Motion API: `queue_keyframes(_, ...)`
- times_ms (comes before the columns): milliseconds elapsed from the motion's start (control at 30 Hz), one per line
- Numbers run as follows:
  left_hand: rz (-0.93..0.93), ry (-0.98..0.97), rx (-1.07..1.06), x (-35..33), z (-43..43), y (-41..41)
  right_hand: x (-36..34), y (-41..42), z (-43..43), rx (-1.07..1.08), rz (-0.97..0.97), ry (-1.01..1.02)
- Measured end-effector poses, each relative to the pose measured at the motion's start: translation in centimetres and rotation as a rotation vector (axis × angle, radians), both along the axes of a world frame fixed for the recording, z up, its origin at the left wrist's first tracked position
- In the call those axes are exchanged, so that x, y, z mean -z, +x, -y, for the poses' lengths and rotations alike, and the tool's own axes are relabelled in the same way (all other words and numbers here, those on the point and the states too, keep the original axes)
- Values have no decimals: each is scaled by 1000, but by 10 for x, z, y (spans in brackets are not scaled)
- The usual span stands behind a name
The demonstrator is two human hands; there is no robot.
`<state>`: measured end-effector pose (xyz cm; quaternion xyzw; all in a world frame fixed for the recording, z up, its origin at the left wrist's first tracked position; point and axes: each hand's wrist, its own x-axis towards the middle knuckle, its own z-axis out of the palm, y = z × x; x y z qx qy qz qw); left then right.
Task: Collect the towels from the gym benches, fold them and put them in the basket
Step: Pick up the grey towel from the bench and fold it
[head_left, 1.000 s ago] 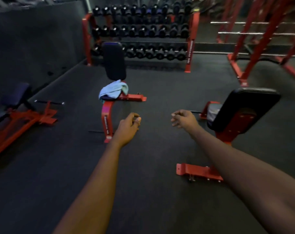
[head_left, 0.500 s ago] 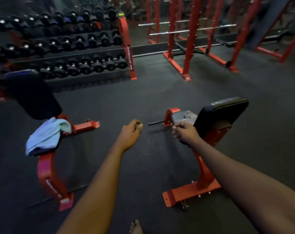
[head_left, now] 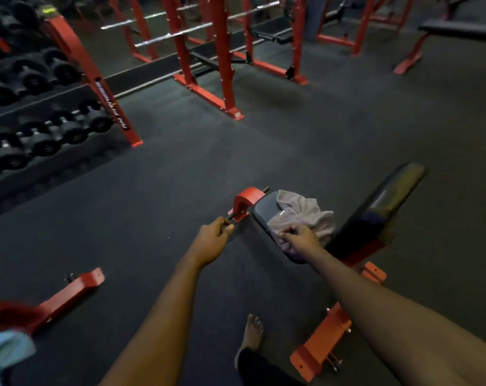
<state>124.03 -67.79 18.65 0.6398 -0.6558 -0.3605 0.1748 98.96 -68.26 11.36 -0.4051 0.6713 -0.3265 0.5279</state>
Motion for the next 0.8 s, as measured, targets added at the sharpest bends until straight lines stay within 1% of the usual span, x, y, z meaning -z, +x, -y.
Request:
queue_keyframes(233, 124, 98, 239, 42, 148, 1, 28, 10, 87, 178, -64, 146)
queue_keyframes(300, 118, 124, 285, 50, 179, -6, 34, 7, 102, 227, -90, 174)
queue_keyframes(400, 122, 163, 441, 69, 227, -24, 52, -2, 124, 282, -150, 234)
queue_keyframes(433, 117, 199, 500, 81, 248, -34, 61, -7, 133, 324, -151, 256)
queue_keyframes(533, 73, 246, 607, 116, 289, -57, 82, -15, 149, 350, -214, 284)
queue_keyframes(633, 91, 277, 775, 169, 326, -81, 118, -18, 163, 296, -346, 318)
queue_keyframes(700, 101, 337, 923, 202, 338, -94, 140, -18, 172, 165, -440, 347)
queue_keyframes(733, 118, 366, 1001, 220, 342, -101, 149, -19, 179, 91, -471, 402)
queue_keyframes(800, 187, 389, 1142, 259, 345, -113, 171, -19, 191, -47, -612, 482)
